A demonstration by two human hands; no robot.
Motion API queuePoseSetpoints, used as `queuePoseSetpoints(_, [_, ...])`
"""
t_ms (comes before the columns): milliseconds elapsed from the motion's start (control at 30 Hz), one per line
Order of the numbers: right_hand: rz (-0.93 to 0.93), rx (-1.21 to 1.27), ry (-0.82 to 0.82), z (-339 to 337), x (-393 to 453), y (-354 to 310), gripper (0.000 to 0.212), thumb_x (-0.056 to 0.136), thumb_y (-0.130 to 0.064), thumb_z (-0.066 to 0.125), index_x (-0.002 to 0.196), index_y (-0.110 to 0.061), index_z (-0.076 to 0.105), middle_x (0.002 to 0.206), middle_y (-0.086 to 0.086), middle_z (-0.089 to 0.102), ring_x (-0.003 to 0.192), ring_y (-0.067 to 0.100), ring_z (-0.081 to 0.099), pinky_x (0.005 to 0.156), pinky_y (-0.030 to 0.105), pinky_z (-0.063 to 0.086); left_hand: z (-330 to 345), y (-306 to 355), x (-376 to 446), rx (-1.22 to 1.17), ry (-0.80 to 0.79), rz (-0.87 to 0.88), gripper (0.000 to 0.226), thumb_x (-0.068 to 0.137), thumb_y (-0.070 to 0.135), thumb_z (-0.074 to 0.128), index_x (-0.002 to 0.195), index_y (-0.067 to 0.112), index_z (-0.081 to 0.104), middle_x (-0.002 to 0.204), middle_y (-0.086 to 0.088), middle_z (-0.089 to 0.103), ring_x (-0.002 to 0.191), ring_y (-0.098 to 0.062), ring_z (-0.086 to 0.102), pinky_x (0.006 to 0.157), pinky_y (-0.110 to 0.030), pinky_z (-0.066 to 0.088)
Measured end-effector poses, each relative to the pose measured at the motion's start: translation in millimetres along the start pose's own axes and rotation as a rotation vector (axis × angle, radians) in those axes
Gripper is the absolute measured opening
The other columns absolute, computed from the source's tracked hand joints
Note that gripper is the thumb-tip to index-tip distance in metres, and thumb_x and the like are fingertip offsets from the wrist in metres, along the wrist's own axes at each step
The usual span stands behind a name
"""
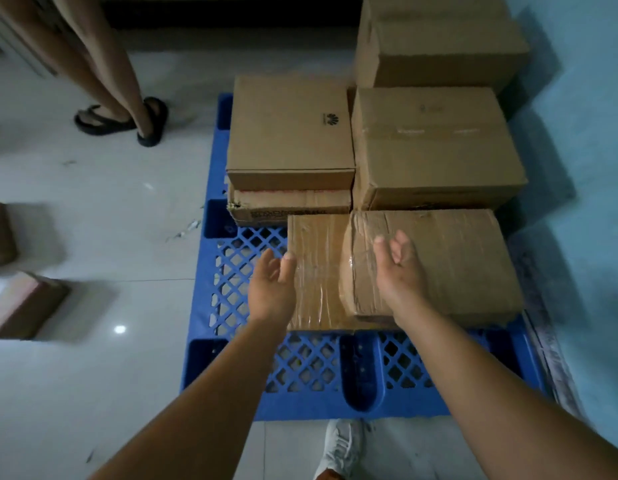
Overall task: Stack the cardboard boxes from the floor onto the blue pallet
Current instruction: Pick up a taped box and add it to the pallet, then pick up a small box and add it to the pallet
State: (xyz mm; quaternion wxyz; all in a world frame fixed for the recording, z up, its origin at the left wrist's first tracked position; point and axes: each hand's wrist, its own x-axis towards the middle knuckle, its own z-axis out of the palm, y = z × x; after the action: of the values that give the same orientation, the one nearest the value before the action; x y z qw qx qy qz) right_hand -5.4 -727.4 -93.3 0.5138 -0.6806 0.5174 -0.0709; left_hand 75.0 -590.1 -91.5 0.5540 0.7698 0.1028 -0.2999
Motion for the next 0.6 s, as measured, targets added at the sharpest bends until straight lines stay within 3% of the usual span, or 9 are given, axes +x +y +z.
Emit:
queuePoseSetpoints(133, [-0.035, 0.037, -0.084, 52.1, -57.6, -44.3, 0.061, 0.098, -0.051, 0.037, 0.151, -0.026, 0.022, 0.153, -0.002, 0.035, 0.136, 0.018, 0.040, 0.106, 0.033, 0.034, -83.9, 13.4, -23.9, -0.065, 0.077, 0.011, 0.055, 0.098, 0.040, 0.048, 0.149, 0.022, 0.033, 0.146, 0.000, 0.045, 0.125, -0.013, 0.047, 0.090, -0.025, 0.037])
queuePoseSetpoints(267, [-0.107, 0.068, -0.218, 112.1, -126.2, -85.3, 0.060, 0.100, -0.044, 0.038, 0.152, -0.018, 0.021, 0.152, 0.000, 0.037, 0.135, 0.017, 0.040, 0.096, 0.023, 0.031, -175.0, 16.5, -48.0, -0.148, 0.179, 0.031, 0.055, 0.098, 0.038, 0.049, 0.148, 0.017, 0.035, 0.146, -0.004, 0.047, 0.126, -0.015, 0.049, 0.092, -0.023, 0.037])
queuePoseSetpoints(433, [-0.179, 0.038, -0.347, 185.7, -216.3, -120.1, 0.061, 0.100, -0.043, 0.038, 0.152, -0.016, 0.020, 0.151, 0.002, 0.038, 0.133, 0.021, 0.042, 0.093, 0.028, 0.035, -286.1, 4.8, -77.8, -0.273, 0.308, 0.027, 0.056, 0.098, 0.038, 0.050, 0.148, 0.018, 0.036, 0.144, -0.005, 0.049, 0.115, -0.010, 0.049, 0.091, -0.023, 0.036])
queuePoseSetpoints(600, [-0.258, 0.009, -0.449, 250.5, -300.6, -137.3, 0.059, 0.100, -0.041, 0.039, 0.150, -0.013, 0.024, 0.150, 0.005, 0.039, 0.133, 0.021, 0.042, 0.102, 0.031, 0.035, -382.8, -15.3, -111.9, -0.398, 0.419, 0.003, 0.055, 0.098, 0.040, 0.049, 0.148, 0.018, 0.037, 0.145, -0.001, 0.047, 0.124, -0.014, 0.047, 0.092, -0.024, 0.033])
